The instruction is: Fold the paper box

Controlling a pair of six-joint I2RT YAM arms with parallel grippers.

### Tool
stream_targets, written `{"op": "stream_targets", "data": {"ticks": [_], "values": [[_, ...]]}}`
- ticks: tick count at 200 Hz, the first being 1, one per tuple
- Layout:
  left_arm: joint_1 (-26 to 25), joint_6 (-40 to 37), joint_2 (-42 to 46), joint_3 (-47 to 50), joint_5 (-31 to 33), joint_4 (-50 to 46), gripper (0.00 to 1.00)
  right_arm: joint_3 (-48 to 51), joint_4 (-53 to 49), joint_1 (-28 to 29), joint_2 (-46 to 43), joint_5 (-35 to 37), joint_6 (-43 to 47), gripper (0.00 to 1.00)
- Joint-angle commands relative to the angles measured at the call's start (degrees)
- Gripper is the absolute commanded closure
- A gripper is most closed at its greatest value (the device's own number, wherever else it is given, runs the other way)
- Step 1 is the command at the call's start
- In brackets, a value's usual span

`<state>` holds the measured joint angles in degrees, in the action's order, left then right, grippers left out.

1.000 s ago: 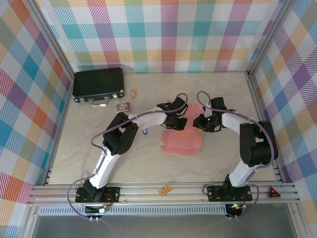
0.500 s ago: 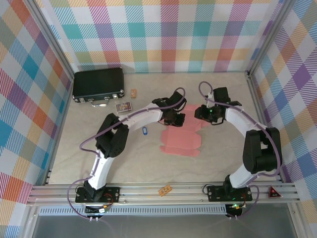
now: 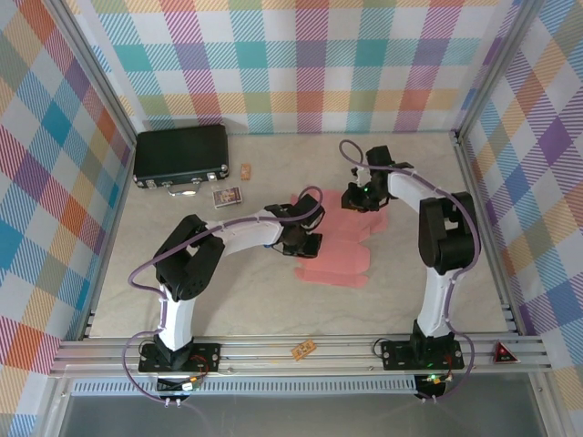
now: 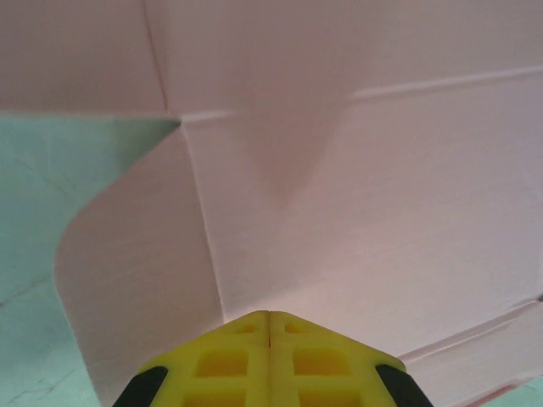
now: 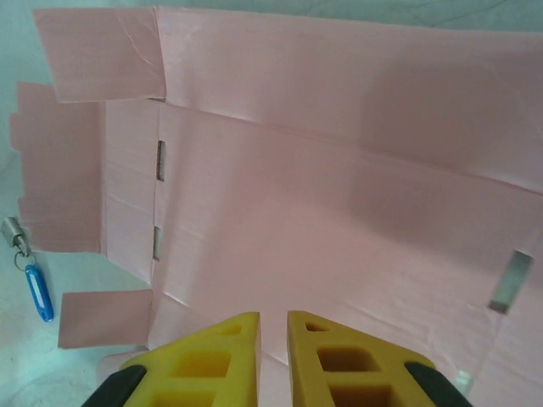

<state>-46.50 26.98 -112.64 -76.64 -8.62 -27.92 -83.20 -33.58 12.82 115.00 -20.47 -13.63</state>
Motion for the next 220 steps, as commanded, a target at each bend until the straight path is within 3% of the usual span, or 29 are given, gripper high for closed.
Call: {"op": "stream_targets", "data": {"ticks": [1, 58, 121, 184, 220], "values": [[-0.75, 1.94, 1.61, 1.18, -1.18, 2.01, 1.00, -3.27, -3.55, 0.38, 2.94, 1.07, -0.03, 0.83], [-0.77, 1.95, 1.14, 3.35, 7.12, -2.39, 1.00, -2.02, -5.61, 0.36, 5.85, 6.75, -1.86, 0.84], [-0.40, -0.67, -1.82, 0.27, 16.16, -8.94, 1.00, 7.42, -4.22, 0.53, -0.27, 8.96, -4.42, 0.82], [0.70, -3.85, -3.10, -5.81, 16.03, -11.14, 1.00, 16.85, -1.09, 1.16, -10.94, 7.71, -4.99, 0.79], [0.62, -3.96, -0.99, -8.44, 16.13, -12.51, 0.88, 13.40, -2.21, 1.07, -14.57, 11.12, -2.11, 0.73]]}}
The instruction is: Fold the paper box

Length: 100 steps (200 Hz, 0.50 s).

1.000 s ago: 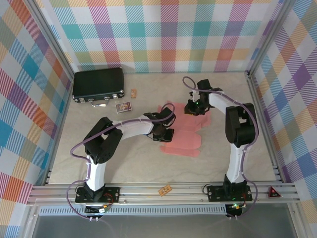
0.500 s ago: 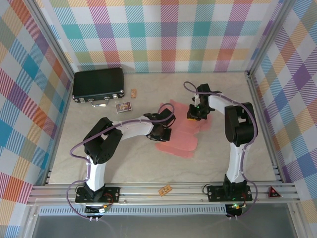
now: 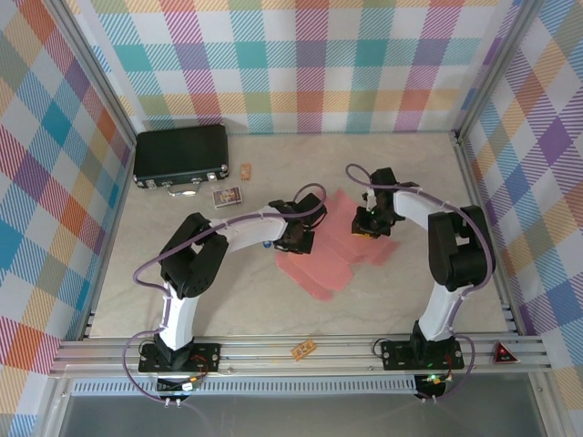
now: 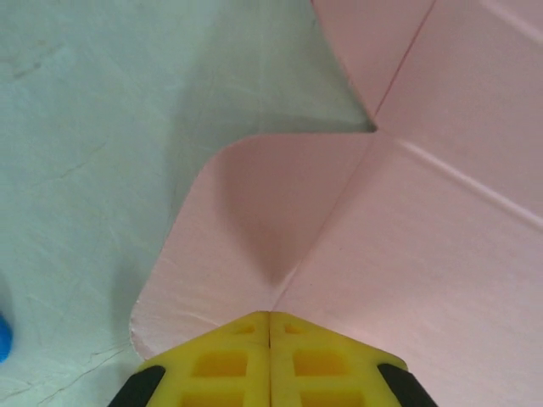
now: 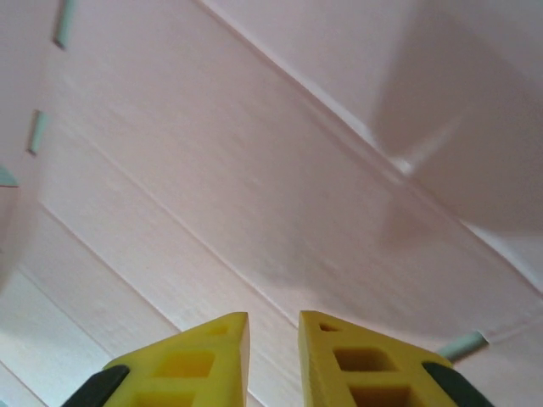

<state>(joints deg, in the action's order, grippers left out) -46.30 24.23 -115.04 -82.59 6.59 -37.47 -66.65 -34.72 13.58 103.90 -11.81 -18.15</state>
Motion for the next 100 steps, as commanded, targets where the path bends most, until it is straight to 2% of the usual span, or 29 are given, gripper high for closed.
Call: {"op": "stream_targets", "data": {"ticks": [1, 27, 66, 92, 100], "values": [[0.47, -1.20, 1.54, -2.54, 0.90, -3.00, 0.87, -3.27, -1.11, 0.26, -3.50, 2.57, 2.46, 0.73], [0.38, -0.98, 4.09, -2.50, -0.27, -2.54, 0.82, -8.06, -3.48, -0.77, -2.70, 5.04, 6.67, 0.66], [0.15, 0.11, 7.08, 2.53, -9.97, 4.22, 0.79, -16.14, -7.71, -4.61, 2.83, 3.84, 15.36, 0.54], [-0.05, 2.37, 7.06, 6.46, -13.29, 9.39, 0.90, -18.14, -7.45, -5.41, 5.32, 5.27, 20.74, 0.46], [-0.09, 3.11, 6.67, 7.41, -13.59, 10.79, 0.97, -18.08, -6.74, -5.54, 5.80, 6.57, 22.12, 0.44]]}}
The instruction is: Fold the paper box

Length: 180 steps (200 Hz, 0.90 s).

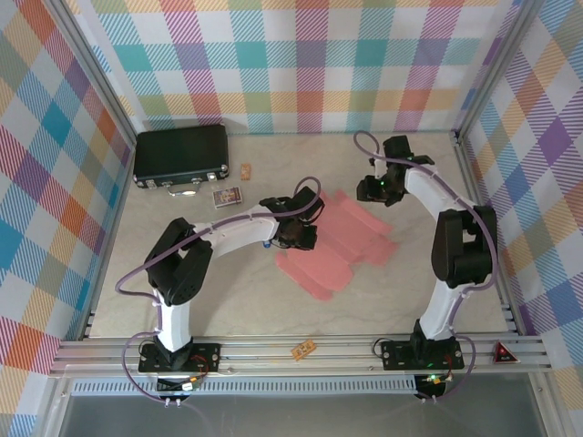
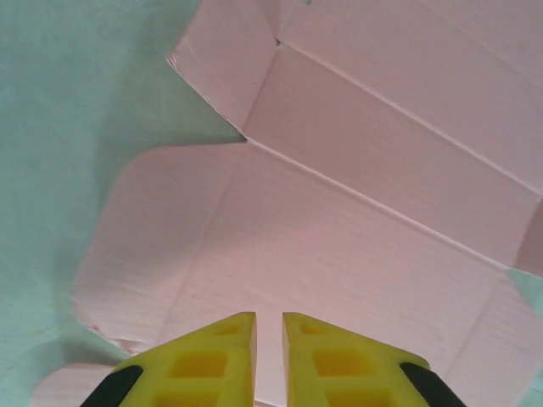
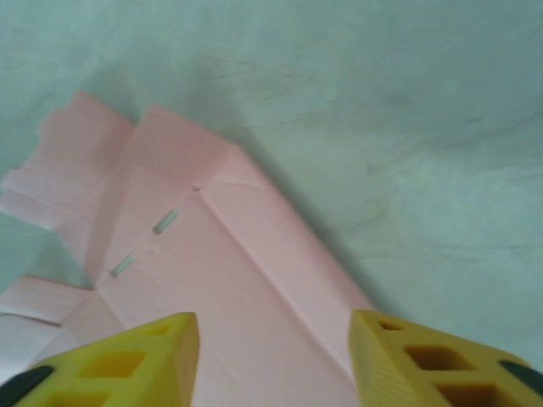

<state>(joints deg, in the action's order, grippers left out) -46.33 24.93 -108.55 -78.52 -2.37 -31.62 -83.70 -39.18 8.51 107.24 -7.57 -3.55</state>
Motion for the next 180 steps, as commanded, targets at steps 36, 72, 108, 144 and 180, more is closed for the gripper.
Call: {"op": "stream_targets", "data": {"ticks": [36, 72, 108, 144, 180], "values": [[-0.16, 4.51, -2.13, 4.89, -5.61, 7.97, 1.00, -0.73, -1.45, -1.12, 4.23, -1.55, 16.99, 0.36], [-0.09, 5.13, -3.15, 5.56, -5.79, 9.15, 1.00, -3.82, -5.17, -2.38, 8.22, -3.11, 19.08, 0.35], [-0.15, 5.46, -3.56, 6.67, -5.67, 9.73, 1.00, -5.64, -7.40, -2.68, 11.25, -3.63, 20.34, 0.36], [-0.21, 6.51, -5.31, 6.23, -3.48, 6.23, 1.00, -7.01, -8.39, -3.15, 13.44, -4.04, 20.51, 0.36], [-0.22, 7.77, -5.18, 7.76, -2.21, 5.51, 1.00, -8.23, -11.13, -3.31, 15.34, -7.12, 21.71, 0.37]]}}
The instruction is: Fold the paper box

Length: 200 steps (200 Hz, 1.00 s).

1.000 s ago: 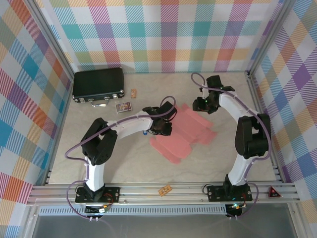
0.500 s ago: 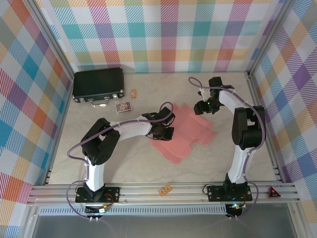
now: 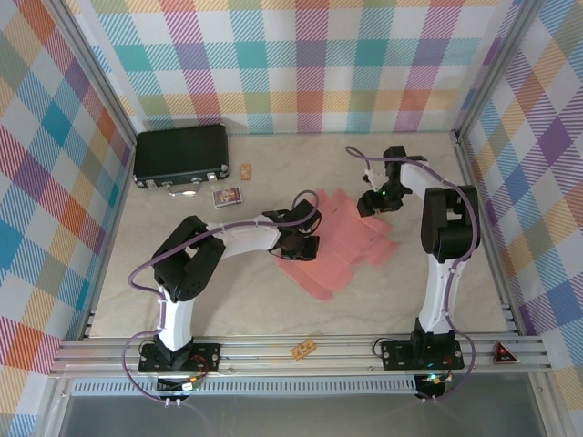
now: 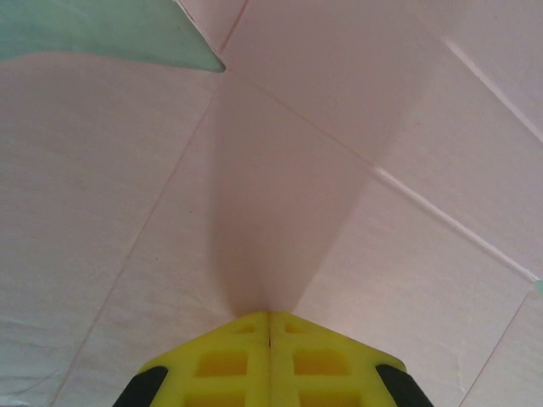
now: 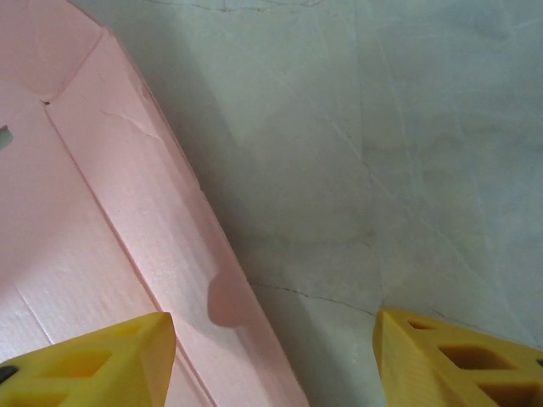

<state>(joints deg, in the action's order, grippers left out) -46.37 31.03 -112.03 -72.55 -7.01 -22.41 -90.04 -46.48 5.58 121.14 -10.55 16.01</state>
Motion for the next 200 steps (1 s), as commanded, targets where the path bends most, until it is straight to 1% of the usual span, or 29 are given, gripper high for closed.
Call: {"op": "stream_targets", "data": {"ticks": [1, 86, 118, 167, 200], "values": [[-0.19, 1.72, -1.70, 1.84, 2.43, -3.69, 1.00, -1.89, -3.90, -0.39, 1.45, -4.31, 2.21, 0.37], [-0.26, 1.94, -1.91, 2.30, 2.35, -3.21, 1.00, -1.55, -6.96, -0.48, 0.77, -13.30, 4.38, 0.44], [-0.23, 1.93, -2.04, 2.24, 2.40, -3.24, 1.00, -0.81, -6.03, -0.48, -1.42, -12.83, 4.29, 0.47], [-0.24, 2.02, -2.32, 2.02, 2.29, -3.10, 1.00, 3.57, -0.77, -0.53, -6.16, -12.08, 5.34, 0.61], [-0.21, 2.05, -2.43, 2.01, 2.34, -3.24, 1.00, 4.42, -0.19, -0.44, -7.21, -11.25, 6.27, 0.66]]}}
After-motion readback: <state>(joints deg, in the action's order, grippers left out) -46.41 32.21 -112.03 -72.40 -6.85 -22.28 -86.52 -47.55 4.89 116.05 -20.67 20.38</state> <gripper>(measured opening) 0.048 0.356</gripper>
